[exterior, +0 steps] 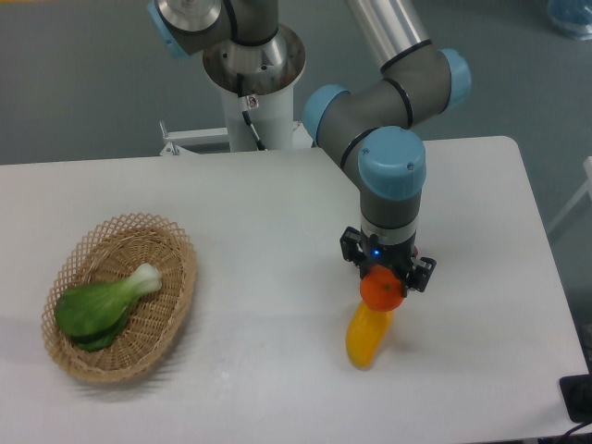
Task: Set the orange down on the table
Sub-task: 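Hold the orange in the gripper above the yellow fruit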
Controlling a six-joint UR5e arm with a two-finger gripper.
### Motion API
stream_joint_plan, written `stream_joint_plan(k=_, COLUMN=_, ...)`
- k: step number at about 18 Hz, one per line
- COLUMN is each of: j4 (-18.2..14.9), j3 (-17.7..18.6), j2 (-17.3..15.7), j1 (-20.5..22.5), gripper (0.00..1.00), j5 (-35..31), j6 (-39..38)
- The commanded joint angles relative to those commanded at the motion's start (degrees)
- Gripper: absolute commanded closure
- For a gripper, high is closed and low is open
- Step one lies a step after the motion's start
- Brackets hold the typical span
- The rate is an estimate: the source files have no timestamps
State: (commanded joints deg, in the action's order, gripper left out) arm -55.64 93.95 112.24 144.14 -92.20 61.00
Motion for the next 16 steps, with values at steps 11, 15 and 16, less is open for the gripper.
stream_joint_plan(k=11, j4=0.00, j3=0.36, j2=0.35, j1=-0.44, gripper=0.25, j5=-1.41, j6=-0.26)
stream_joint_plan(k=15, j4=0.26, j3=1.76, j2=0.09, j1=-0.44, gripper=0.25, j5=-1.32, j6=-0.62)
stream_joint_plan(k=16, j4=0.26, j3=1.85, j2=0.09, j1=-0.53, gripper=0.25, j5=-1.32, j6=-0.79)
